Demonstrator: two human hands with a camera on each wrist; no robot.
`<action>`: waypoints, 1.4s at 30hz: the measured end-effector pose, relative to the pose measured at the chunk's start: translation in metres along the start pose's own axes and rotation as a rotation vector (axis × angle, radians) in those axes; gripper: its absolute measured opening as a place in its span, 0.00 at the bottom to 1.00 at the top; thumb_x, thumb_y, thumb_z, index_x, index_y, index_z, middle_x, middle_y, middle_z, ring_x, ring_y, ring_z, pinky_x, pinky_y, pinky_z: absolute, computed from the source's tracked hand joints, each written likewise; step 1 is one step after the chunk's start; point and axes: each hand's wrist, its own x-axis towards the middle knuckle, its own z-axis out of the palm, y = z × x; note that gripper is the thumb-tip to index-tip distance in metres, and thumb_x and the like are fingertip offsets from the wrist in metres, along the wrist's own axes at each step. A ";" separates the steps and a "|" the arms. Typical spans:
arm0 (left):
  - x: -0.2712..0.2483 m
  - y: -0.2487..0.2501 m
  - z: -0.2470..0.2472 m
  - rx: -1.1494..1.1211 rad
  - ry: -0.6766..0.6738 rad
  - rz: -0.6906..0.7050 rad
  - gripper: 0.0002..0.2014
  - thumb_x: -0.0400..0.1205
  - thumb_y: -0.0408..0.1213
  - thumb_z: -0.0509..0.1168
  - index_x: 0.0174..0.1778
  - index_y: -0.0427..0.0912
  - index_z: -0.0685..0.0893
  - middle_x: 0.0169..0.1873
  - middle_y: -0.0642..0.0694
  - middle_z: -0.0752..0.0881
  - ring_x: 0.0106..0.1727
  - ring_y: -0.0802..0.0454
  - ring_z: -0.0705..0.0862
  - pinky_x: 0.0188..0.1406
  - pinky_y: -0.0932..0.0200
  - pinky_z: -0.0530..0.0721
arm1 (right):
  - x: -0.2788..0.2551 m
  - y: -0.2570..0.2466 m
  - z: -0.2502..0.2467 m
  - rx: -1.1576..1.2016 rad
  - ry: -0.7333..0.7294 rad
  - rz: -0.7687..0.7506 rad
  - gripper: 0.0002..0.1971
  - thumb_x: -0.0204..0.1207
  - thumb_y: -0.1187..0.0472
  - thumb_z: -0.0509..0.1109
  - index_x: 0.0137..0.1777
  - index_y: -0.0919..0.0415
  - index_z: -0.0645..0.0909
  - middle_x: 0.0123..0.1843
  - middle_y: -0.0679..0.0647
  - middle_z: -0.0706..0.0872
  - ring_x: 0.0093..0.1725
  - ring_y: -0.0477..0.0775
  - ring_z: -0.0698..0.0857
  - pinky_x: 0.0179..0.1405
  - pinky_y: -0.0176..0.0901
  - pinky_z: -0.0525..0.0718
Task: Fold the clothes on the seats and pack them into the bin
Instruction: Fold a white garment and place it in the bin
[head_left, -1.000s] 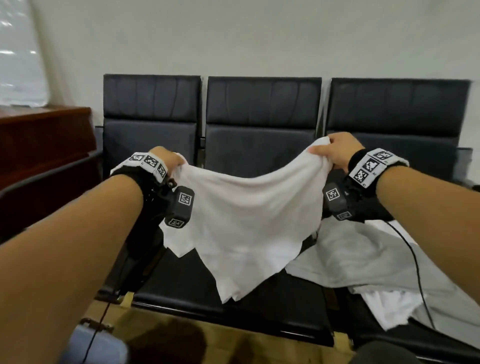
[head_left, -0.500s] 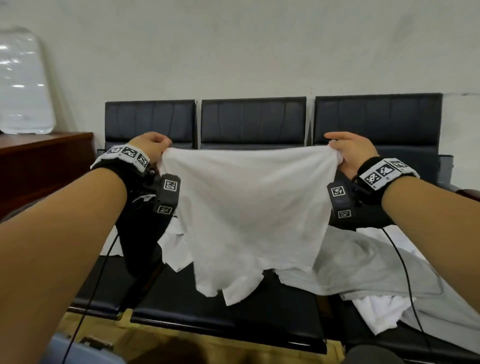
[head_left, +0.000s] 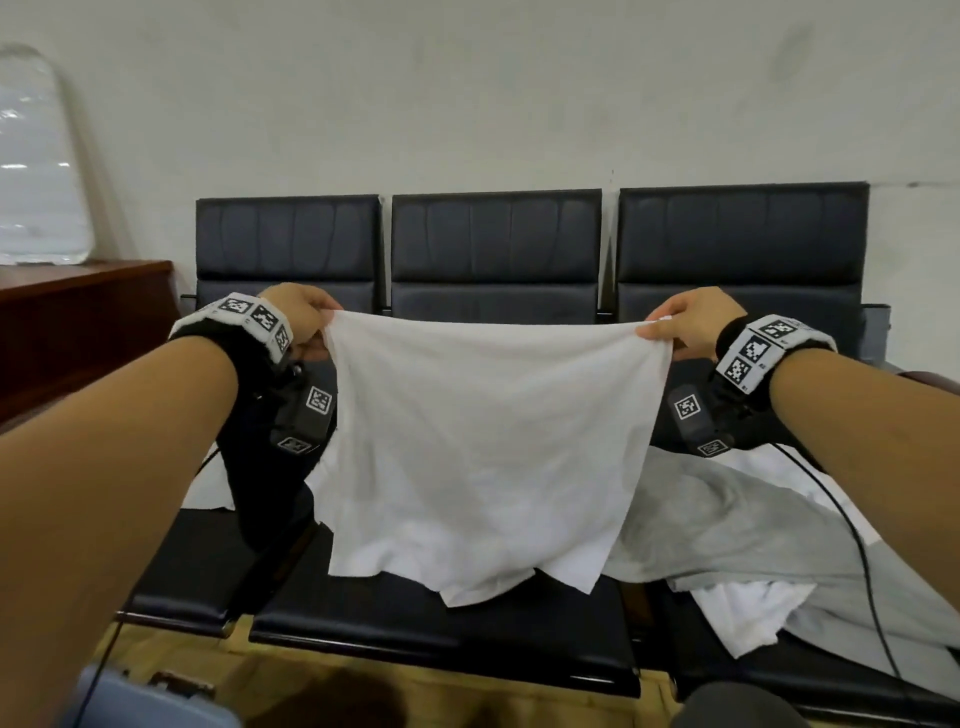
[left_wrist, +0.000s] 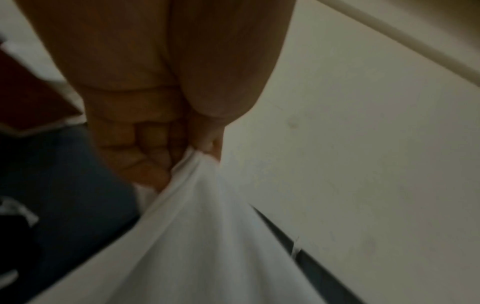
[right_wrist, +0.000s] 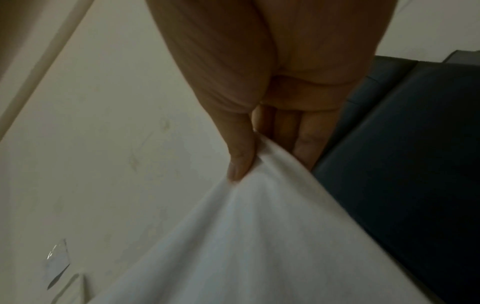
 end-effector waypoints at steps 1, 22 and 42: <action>0.003 -0.002 0.001 -0.078 0.025 -0.046 0.16 0.87 0.25 0.50 0.43 0.43 0.81 0.31 0.39 0.80 0.20 0.52 0.82 0.19 0.63 0.82 | 0.000 0.001 0.001 0.020 0.006 0.004 0.08 0.74 0.64 0.78 0.51 0.64 0.86 0.46 0.59 0.88 0.45 0.55 0.88 0.41 0.47 0.89; -0.046 -0.145 0.222 0.648 -0.634 -0.274 0.31 0.72 0.65 0.69 0.46 0.35 0.84 0.42 0.38 0.88 0.44 0.42 0.86 0.45 0.57 0.80 | 0.015 0.121 0.145 -0.215 -0.178 0.194 0.06 0.75 0.67 0.74 0.48 0.69 0.90 0.51 0.65 0.90 0.50 0.58 0.87 0.57 0.53 0.86; -0.041 -0.133 0.203 0.468 -0.277 -0.047 0.06 0.80 0.41 0.70 0.47 0.43 0.87 0.38 0.47 0.88 0.39 0.49 0.90 0.37 0.64 0.83 | 0.000 0.124 0.134 -0.210 -0.199 0.184 0.07 0.78 0.68 0.69 0.48 0.62 0.89 0.52 0.60 0.88 0.53 0.59 0.86 0.47 0.49 0.86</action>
